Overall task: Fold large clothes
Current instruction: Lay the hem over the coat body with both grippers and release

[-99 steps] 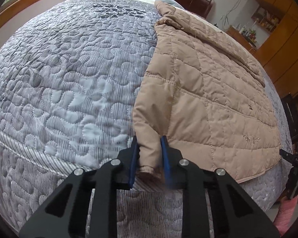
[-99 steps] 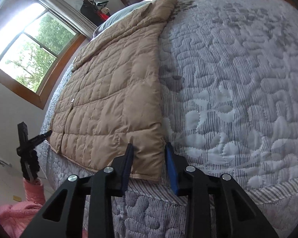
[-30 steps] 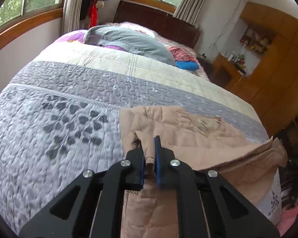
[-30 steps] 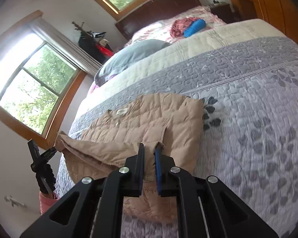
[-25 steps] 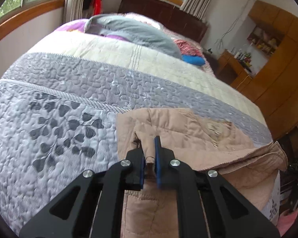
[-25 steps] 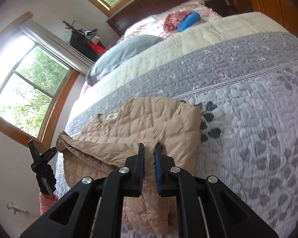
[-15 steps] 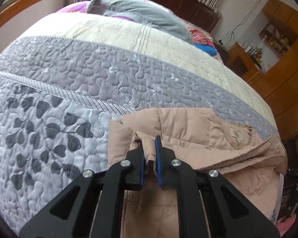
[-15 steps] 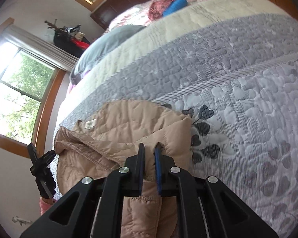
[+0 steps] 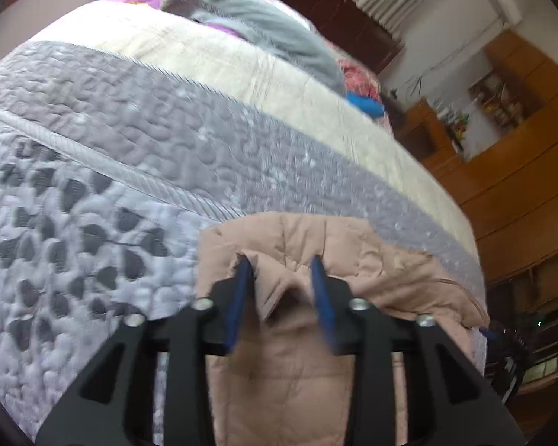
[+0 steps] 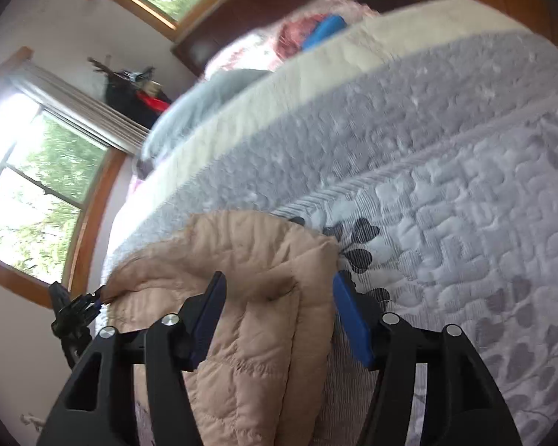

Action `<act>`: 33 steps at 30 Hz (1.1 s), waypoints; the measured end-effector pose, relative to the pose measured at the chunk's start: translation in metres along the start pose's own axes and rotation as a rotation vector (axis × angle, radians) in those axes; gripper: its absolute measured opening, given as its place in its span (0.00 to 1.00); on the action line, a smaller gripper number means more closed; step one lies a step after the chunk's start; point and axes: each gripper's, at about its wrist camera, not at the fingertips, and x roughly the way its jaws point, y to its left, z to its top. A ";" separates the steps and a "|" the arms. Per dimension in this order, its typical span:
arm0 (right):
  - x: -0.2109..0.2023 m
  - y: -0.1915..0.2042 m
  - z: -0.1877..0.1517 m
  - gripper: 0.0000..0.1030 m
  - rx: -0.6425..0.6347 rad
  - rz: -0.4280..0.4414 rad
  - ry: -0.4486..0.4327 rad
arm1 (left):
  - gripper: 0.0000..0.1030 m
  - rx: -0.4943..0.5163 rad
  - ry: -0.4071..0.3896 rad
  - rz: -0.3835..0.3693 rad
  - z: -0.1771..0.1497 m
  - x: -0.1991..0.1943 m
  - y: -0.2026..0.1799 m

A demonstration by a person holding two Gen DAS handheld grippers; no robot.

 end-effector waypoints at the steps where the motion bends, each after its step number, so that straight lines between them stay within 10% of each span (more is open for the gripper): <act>1: -0.007 0.001 -0.005 0.52 -0.013 0.014 -0.001 | 0.50 0.003 -0.035 0.015 -0.001 -0.014 0.003; 14: 0.012 0.031 -0.091 0.41 -0.137 -0.016 0.116 | 0.49 0.156 0.015 0.021 -0.099 -0.038 -0.010; 19: 0.015 0.044 -0.092 0.10 -0.173 -0.066 0.083 | 0.17 0.191 -0.010 0.096 -0.112 -0.029 -0.019; 24: 0.006 0.065 -0.083 0.09 -0.220 -0.111 0.010 | 0.11 0.206 -0.127 0.089 -0.108 -0.049 -0.029; 33: 0.050 0.021 -0.082 0.10 -0.089 -0.070 0.107 | 0.15 0.209 -0.022 0.102 -0.108 0.003 -0.004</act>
